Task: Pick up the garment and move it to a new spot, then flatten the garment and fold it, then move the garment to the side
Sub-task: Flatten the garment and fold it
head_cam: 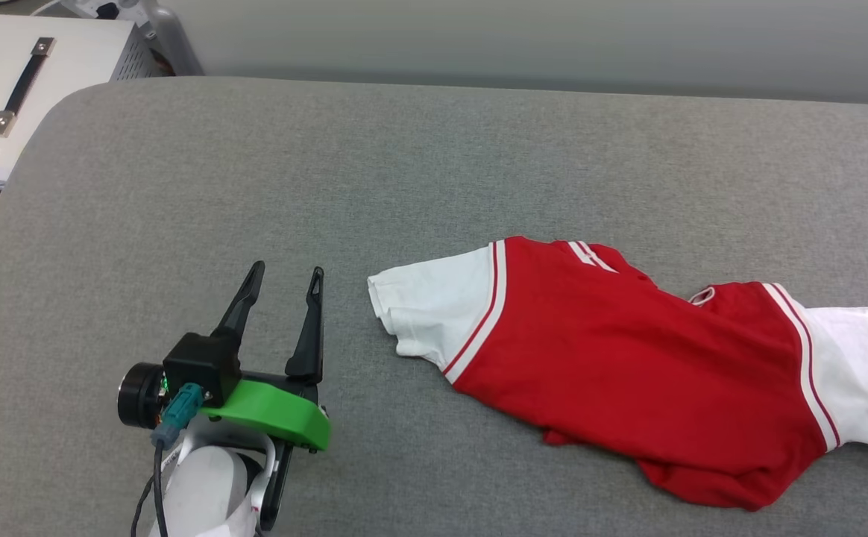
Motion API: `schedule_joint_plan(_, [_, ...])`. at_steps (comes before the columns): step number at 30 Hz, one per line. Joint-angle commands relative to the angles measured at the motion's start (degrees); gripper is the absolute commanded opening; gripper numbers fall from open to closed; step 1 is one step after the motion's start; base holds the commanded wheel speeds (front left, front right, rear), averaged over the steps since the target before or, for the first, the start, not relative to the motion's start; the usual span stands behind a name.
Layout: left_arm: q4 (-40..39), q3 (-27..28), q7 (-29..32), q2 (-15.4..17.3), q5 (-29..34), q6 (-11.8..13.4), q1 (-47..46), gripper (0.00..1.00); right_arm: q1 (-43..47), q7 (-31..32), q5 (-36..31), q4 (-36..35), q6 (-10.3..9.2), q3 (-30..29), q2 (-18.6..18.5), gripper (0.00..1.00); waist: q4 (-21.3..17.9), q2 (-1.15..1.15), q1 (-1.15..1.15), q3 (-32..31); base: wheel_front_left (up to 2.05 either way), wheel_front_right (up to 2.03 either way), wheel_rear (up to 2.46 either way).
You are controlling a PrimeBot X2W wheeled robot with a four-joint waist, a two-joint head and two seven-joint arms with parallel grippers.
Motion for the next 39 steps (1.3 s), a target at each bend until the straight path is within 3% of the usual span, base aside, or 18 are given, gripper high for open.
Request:
schedule_joint_plan(1, [-0.2,0.2,-0.3,-0.4,-0.5,-0.3,0.6,1.00,0.4,-2.6,1.4,-1.3,-0.06,1.2,0.2,1.00,-1.2,0.00,0.00,-0.5,0.00,0.00,0.00])
schedule_joint_plan(6, [-0.3,0.5,-0.3,-0.5,-2.6,-0.4,1.0,1.00,3.8,-15.5,4.8,-7.5,-0.06,7.8,-0.7,1.00,-3.0,0.00,0.00,-1.0,0.00,0.00,0.00])
schedule_joint_plan(10, [0.2,0.1,-0.3,-0.4,-4.5,-0.5,1.4,1.00,6.8,-25.5,7.4,-11.3,-0.06,12.1,0.7,1.00,-4.6,0.00,0.00,-1.0,0.00,0.00,0.00])
schedule_joint_plan(16, [1.9,-3.0,3.5,0.9,-8.0,-0.6,0.1,1.00,9.5,-31.5,8.8,-12.2,-0.06,15.1,2.6,1.00,-6.4,0.00,0.00,-0.2,0.00,0.00,0.00])
schedule_joint_plan(22, [0.6,-7.9,20.6,5.6,-13.0,-0.6,-7.2,1.00,9.3,-31.1,8.6,-13.5,-0.06,15.2,3.2,1.00,-7.3,0.00,0.00,1.8,0.00,0.00,0.00])
schedule_joint_plan(27, [0.9,-11.1,44.5,10.8,-17.6,-0.6,-16.3,1.00,8.0,-29.6,7.8,-15.3,-0.06,15.3,3.7,1.00,-8.2,0.00,0.00,3.9,0.00,0.00,0.00])
schedule_joint_plan(31, [2.8,-12.5,60.2,14.0,-21.3,-0.6,-22.3,1.00,6.6,-29.3,7.5,-16.1,-0.06,16.2,4.2,1.00,-9.4,0.00,0.00,5.3,0.00,0.00,0.00])
schedule_joint_plan(35, [5.1,-12.8,67.8,16.2,-22.7,-0.5,-25.5,1.00,5.8,-29.6,7.5,-16.4,-0.06,17.2,4.8,1.00,-10.8,0.00,0.00,6.7,0.00,0.00,0.00])
schedule_joint_plan(39, [7.3,-12.6,68.6,17.6,-22.2,-0.2,-26.5,1.00,5.3,-30.2,7.8,-16.2,-0.06,17.5,5.0,1.00,-12.0,0.00,0.00,8.1,0.00,0.00,0.00])
